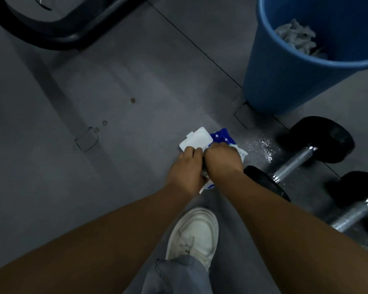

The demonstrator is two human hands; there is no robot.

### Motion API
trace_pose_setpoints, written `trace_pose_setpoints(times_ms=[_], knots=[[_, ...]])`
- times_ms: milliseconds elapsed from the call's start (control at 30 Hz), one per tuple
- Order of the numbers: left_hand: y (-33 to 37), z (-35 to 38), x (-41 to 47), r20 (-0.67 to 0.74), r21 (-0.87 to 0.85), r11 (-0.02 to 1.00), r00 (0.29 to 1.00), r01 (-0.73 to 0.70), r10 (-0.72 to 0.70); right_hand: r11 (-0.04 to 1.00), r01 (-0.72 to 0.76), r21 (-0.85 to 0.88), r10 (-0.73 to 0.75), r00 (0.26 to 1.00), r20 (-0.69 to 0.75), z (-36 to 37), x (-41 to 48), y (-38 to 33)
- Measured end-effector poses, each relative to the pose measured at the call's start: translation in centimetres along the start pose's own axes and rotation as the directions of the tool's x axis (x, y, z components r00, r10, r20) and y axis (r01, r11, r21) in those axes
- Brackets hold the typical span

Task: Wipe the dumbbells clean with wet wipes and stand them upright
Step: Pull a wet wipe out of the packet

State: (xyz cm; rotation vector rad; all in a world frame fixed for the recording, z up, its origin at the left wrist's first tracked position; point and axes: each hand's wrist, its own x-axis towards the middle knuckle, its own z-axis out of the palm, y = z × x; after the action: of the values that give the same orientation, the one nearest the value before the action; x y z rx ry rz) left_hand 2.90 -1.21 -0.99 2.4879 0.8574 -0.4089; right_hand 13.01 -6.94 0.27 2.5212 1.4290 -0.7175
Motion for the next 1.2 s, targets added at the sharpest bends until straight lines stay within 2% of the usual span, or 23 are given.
trace_pose_setpoints(times_ms=[133, 233, 333, 400, 500, 533, 667, 767, 867, 967, 1033, 1067, 1133, 1200], knots=[[-0.4, 0.3, -0.7, -0.004, 0.01, 1.0, 1.0, 0.008, -0.008, 0.994, -0.019, 0.106, 0.01, 0.997, 0.079, 0.5, 0.0, -0.4], [-1.1, 0.3, -1.0, -0.051, 0.02, 0.999, 0.998, 0.034, -0.033, 0.955, -0.039, 0.293, 0.028, 0.999, 0.04, 0.4, -0.8, -0.2], [-1.3, 0.0, -1.3, -0.07, -0.003, 1.0, 0.997, 0.015, -0.015, 0.868, -0.053, 0.493, 0.033, 0.998, 0.05, -0.1, -1.9, 0.4], [-1.6, -0.4, -1.4, -0.088, 0.009, 1.0, 0.996, -0.02, 0.02, 0.77, -0.13, 0.625, 0.075, 0.991, 0.113, -0.5, -2.4, 0.4], [-2.6, -1.0, -1.6, -0.099, 0.043, 0.997, 0.993, -0.056, 0.06, 0.477, -0.23, 0.848, 0.128, 0.973, 0.192, -0.9, -3.0, -0.1], [-3.0, -1.3, -1.6, -0.114, 0.054, 0.997, 0.991, -0.057, 0.063, 0.4, -0.241, 0.884, 0.141, 0.97, 0.2, -1.0, -3.3, -0.2], [-3.9, -1.8, -2.0, -0.198, 0.067, 0.996, 0.978, -0.053, 0.065, 0.2, -0.267, 0.943, 0.174, 0.956, 0.234, -1.2, -4.2, -1.0], [-3.8, -2.0, -2.2, -0.208, 0.094, 0.994, 0.976, -0.047, 0.066, 0.025, -0.26, 0.965, 0.197, 0.948, 0.25, -1.3, -4.7, -1.6], [-3.8, -2.3, -2.4, -0.222, 0.11, 0.994, 0.975, -0.006, 0.03, -0.067, -0.24, 0.968, 0.204, 0.947, 0.249, -2.0, -5.4, -2.1], [-3.5, -2.4, -2.4, -0.208, 0.11, 0.994, 0.978, 0.026, -0.002, -0.056, -0.213, 0.975, 0.195, 0.956, 0.22, -2.4, -6.2, -2.1], [-2.5, -2.6, -2.7, -0.217, -0.031, 0.999, 0.976, -0.012, 0.005, -0.009, -0.202, 0.979, 0.198, 0.96, 0.2, -2.4, -6.5, -2.2], [-2.0, -2.7, -3.0, -0.23, -0.176, 0.982, 0.973, -0.064, 0.022, -0.001, -0.198, 0.98, 0.195, 0.961, 0.195, -2.4, -6.7, -2.2], [-1.0, -3.1, -3.9, -0.237, -0.532, 0.836, 0.971, -0.134, 0.005, -0.001, -0.195, 0.981, 0.18, 0.965, 0.192, -2.5, -6.9, -2.2], [-0.5, -3.6, -4.7, -0.188, -0.749, 0.652, 0.981, -0.119, -0.038, -0.006, -0.179, 0.984, 0.183, 0.967, 0.177, -2.6, -7.0, -2.2]])
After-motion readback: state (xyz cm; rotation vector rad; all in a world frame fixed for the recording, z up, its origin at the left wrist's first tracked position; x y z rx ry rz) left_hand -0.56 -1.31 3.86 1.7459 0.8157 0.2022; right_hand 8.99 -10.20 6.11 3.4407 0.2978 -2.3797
